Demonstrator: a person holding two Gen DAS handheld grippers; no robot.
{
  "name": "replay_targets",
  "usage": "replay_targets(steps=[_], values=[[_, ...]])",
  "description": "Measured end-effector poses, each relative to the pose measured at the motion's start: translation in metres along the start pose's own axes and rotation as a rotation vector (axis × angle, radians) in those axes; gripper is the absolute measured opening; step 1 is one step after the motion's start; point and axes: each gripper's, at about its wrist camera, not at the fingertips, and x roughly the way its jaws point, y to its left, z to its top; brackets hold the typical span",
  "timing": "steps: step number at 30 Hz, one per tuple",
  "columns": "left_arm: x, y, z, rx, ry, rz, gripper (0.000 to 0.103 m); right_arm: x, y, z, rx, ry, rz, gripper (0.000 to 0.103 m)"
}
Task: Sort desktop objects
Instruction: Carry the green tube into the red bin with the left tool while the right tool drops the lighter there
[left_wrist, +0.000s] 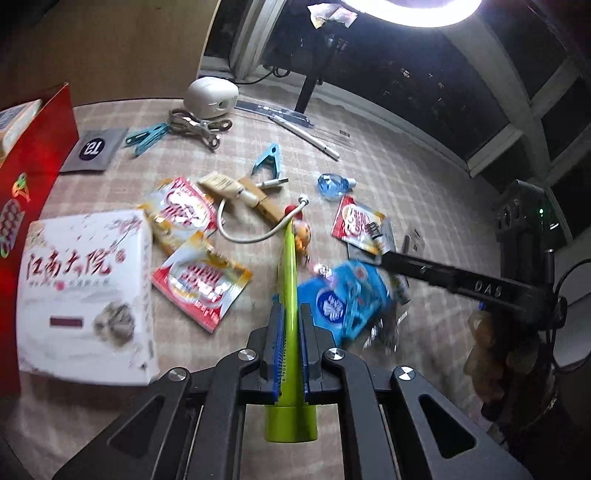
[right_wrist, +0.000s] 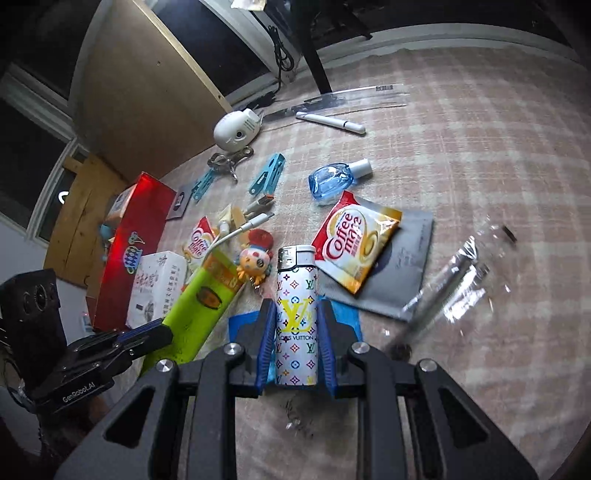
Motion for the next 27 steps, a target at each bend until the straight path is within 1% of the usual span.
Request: replay_targets(steps=[3,5,9,13,15,18,20,22,26,27], values=[[-0.013,0.008,-0.011,0.006,0.003,0.007,0.007,-0.018,-0.005,-0.008,0.02,-0.03,-0.002,0.023],[-0.026,0.017,-0.018,-0.011,-0.005,-0.008,0.007,-0.029,-0.005,-0.014,0.047,-0.056,0.009,0.023],[-0.054,0.028,-0.021,-0.032,-0.062,-0.018,0.006,-0.049,0.005,-0.027,0.1,-0.119,0.033,0.023],[-0.084,0.038,-0.014,-0.019,-0.121,-0.052,0.006,-0.057,0.033,-0.029,0.095,-0.161,0.034,0.023],[-0.097,0.044,-0.011,-0.01,-0.147,-0.066,0.006,-0.059,0.05,-0.028,0.098,-0.175,0.051,0.023],[-0.126,0.059,-0.006,0.009,-0.201,-0.051,0.006,-0.059,0.085,-0.024,0.078,-0.188,0.092,0.023],[-0.148,0.078,-0.003,-0.001,-0.235,-0.061,0.006,-0.057,0.111,-0.021,0.046,-0.194,0.103,0.023],[-0.166,0.094,-0.001,-0.001,-0.271,-0.029,0.006,-0.05,0.145,-0.016,0.006,-0.196,0.127,0.023],[-0.208,0.146,-0.002,-0.035,-0.341,0.006,0.006,-0.027,0.209,-0.007,-0.051,-0.193,0.168,0.023],[-0.215,0.158,-0.004,-0.043,-0.355,0.024,0.006,-0.019,0.226,-0.006,-0.065,-0.191,0.175,0.023]])
